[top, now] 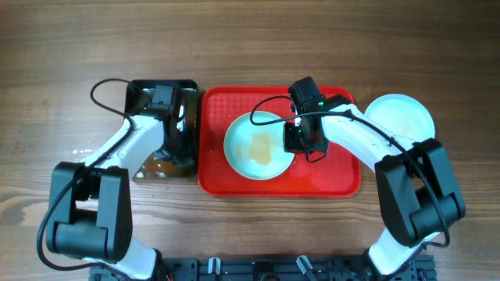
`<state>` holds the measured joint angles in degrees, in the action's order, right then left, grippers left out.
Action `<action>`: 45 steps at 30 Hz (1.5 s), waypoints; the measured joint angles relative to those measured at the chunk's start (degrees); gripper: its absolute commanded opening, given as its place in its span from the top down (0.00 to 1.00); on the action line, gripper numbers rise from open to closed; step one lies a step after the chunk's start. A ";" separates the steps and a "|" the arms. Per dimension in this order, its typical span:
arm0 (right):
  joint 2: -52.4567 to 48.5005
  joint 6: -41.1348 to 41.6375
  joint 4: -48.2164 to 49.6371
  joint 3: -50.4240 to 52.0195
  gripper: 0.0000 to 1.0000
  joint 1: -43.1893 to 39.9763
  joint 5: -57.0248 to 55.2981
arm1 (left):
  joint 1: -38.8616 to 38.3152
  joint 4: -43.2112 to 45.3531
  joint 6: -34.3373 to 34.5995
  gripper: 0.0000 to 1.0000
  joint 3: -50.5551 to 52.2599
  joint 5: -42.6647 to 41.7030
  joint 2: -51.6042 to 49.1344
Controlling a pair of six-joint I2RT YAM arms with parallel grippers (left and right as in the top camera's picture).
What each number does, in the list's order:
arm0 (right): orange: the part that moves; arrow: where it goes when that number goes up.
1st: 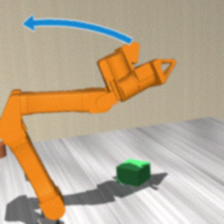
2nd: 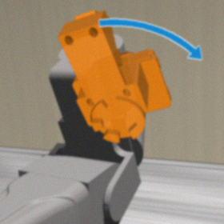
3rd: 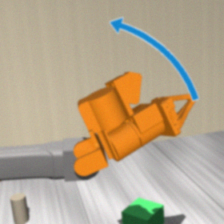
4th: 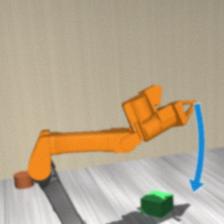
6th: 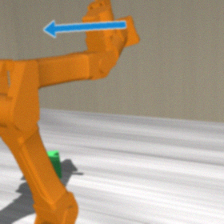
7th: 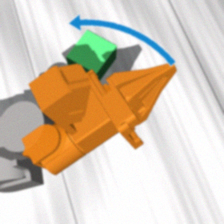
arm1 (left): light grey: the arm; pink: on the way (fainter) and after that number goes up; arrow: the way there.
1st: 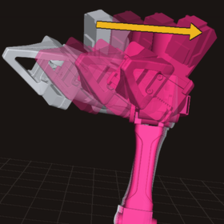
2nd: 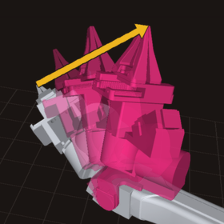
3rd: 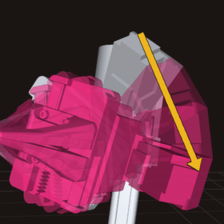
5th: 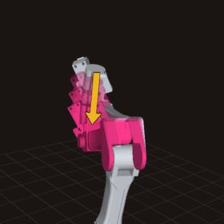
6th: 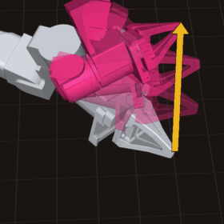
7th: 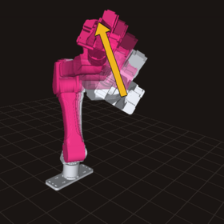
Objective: Clean dirty plates on tray and stack at the side
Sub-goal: 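Lift the third plate with the right gripper and stack it on the right plates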
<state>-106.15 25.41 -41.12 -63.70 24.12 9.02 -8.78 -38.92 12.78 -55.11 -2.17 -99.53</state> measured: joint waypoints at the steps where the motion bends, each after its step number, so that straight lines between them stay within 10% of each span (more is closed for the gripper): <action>1: 0.00 0.00 0.00 0.00 0.94 0.00 0.00 | 0.00 0.26 -0.02 0.60 -0.15 0.46 -0.02; 5: 0.00 -0.59 -0.15 0.04 0.83 0.00 -0.33 | 0.00 -2.69 -0.04 0.59 -0.44 1.03 -0.04; 9: 0.00 -0.85 -0.15 0.07 0.82 0.00 -0.28 | 0.00 -5.84 0.04 0.96 -0.48 -0.44 -0.04; 29: 5.03 -1.70 3.50 0.31 0.96 -0.85 -4.17 | -5.44 -5.46 -0.85 0.89 -0.57 -0.98 -0.04; 45: 14.56 -22.14 7.82 0.31 0.96 5.18 -43.21 | -6.49 -4.13 -0.44 0.96 -0.98 12.92 -0.04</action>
<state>-91.59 3.27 -33.30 -63.40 29.30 -34.20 -15.27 -43.05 12.34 -56.10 10.74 -99.57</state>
